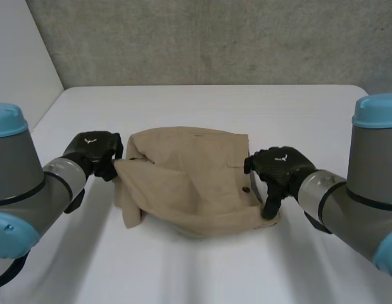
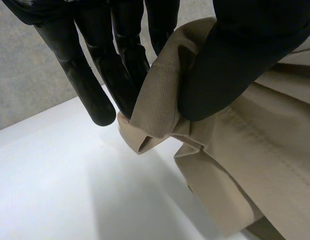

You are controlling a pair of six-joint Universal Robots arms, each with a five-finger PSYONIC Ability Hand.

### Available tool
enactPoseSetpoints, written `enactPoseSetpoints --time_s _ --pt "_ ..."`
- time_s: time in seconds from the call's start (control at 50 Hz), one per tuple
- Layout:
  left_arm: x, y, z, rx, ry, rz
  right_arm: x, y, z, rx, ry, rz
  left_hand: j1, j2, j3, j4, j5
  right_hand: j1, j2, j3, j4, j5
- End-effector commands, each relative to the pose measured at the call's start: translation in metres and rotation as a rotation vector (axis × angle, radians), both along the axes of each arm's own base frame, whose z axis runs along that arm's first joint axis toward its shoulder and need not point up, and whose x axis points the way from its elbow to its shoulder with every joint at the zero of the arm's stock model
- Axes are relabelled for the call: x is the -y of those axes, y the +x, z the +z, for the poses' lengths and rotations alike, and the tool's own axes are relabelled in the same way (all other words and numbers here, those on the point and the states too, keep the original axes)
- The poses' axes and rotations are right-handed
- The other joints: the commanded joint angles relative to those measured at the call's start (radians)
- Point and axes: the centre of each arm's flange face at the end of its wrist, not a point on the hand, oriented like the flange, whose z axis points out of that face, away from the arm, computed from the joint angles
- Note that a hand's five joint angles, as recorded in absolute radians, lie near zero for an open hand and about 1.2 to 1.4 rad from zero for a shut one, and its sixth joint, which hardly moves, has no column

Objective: Fold the shorts.

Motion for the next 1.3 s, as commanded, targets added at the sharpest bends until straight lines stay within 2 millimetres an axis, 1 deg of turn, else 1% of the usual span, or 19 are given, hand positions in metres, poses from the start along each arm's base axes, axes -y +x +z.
enactPoseSetpoints --time_s 0.02,0.16,0.22,0.24,0.3,0.32,0.4,0.46,0.56,0.6,0.68,0.8,0.88,0.96,1.02,1.1,1.14,1.24,1.3 --pt "0.006 -0.005 -0.006 0.013 0.004 0.014 -0.015 -0.006 -0.006 -0.009 0.050 0.016 0.252 0.199 0.209 0.197 0.267 -0.001 -0.058 -0.053 -0.040 -0.044" --pt "0.007 -0.006 -0.007 0.014 0.007 0.012 -0.020 -0.009 -0.016 -0.012 0.060 0.014 0.252 0.199 0.209 0.197 0.267 0.043 -0.014 -0.009 0.004 0.000" --pt "0.007 -0.006 -0.006 0.014 0.007 0.012 -0.020 -0.006 -0.021 -0.005 0.034 0.016 0.252 0.199 0.209 0.197 0.267 0.166 0.108 0.114 0.126 0.123" --pt "0.007 -0.006 -0.006 0.012 0.008 0.011 -0.019 -0.005 -0.022 0.000 0.024 0.021 0.252 0.199 0.209 0.197 0.267 0.254 0.196 0.202 0.214 0.211" --pt "0.004 -0.007 -0.007 0.017 0.017 0.006 -0.011 0.000 -0.025 0.031 -0.043 0.021 0.252 0.199 0.209 0.197 0.267 0.945 0.888 0.894 0.906 0.902" --pt "0.002 -0.008 -0.007 0.019 0.023 0.003 -0.007 0.001 -0.023 0.040 -0.065 0.020 0.252 0.199 0.209 0.197 0.267 1.057 0.999 1.005 1.017 1.014" --pt "-0.011 -0.010 -0.006 0.042 0.065 -0.020 0.006 0.008 -0.006 0.068 -0.173 0.027 0.252 0.199 0.209 0.197 0.267 1.058 1.001 1.006 1.018 1.015" --pt "-0.021 -0.009 0.016 0.042 0.045 -0.028 0.013 0.009 0.007 0.068 -0.222 0.028 0.252 0.199 0.209 0.197 0.267 1.058 1.001 1.006 1.018 1.015" --pt "-0.043 -0.002 0.058 0.043 -0.029 -0.044 0.001 0.003 0.063 0.013 -0.383 0.072 0.252 0.199 0.209 0.197 0.267 1.058 1.001 1.006 1.018 1.015" --pt "-0.057 0.002 0.079 0.070 -0.081 -0.062 -0.003 -0.002 0.071 -0.037 -0.403 0.082 0.252 0.199 0.209 0.197 0.267 1.058 1.001 1.006 1.018 1.015" --pt "-0.081 0.011 0.094 0.169 -0.134 -0.101 -0.011 -0.009 0.076 -0.180 -0.410 0.116 0.252 0.199 0.209 0.197 0.267 1.058 1.001 1.006 1.018 1.015" --pt "-0.108 0.019 0.091 0.342 -0.152 -0.170 -0.027 -0.025 0.077 -0.389 -0.381 0.109 0.252 0.199 0.209 0.197 0.267 1.058 1.001 1.006 1.018 1.015" --pt "-0.127 0.022 0.077 0.435 -0.117 -0.235 -0.036 -0.032 0.068 -0.456 -0.327 0.119 0.252 0.199 0.209 0.197 0.267 1.058 1.001 1.006 1.018 1.015" --pt "-0.138 0.024 0.048 0.504 -0.031 -0.292 -0.043 -0.034 0.051 -0.488 -0.266 0.152 0.252 0.199 0.209 0.197 0.267 1.058 1.001 1.006 1.018 1.015" --pt "-0.132 0.022 0.030 0.531 0.027 -0.307 -0.041 -0.033 0.039 -0.504 -0.231 0.164 0.252 0.199 0.209 0.197 0.267 1.058 1.001 1.006 1.018 1.015" --pt "-0.108 0.014 0.006 0.555 0.055 -0.296 -0.020 -0.022 0.007 -0.534 -0.162 0.180 0.252 0.199 0.209 0.197 0.267 1.058 1.001 1.006 1.018 1.015" --pt "-0.088 0.009 0.004 0.563 0.015 -0.251 -0.010 -0.018 0.009 -0.511 -0.196 0.162 0.252 0.199 0.209 0.197 0.267 1.058 1.001 1.006 1.018 1.015" --pt "-0.037 -0.005 0.025 0.557 -0.164 -0.133 0.021 -0.001 0.026 -0.443 -0.354 0.114 0.252 0.199 0.209 0.197 0.267 1.058 1.001 1.006 1.018 1.015" --pt "-0.008 -0.025 0.062 0.514 -0.352 -0.078 0.047 0.012 0.055 -0.369 -0.513 0.055 0.252 0.199 0.209 0.197 0.267 1.058 1.001 1.006 1.018 1.015"
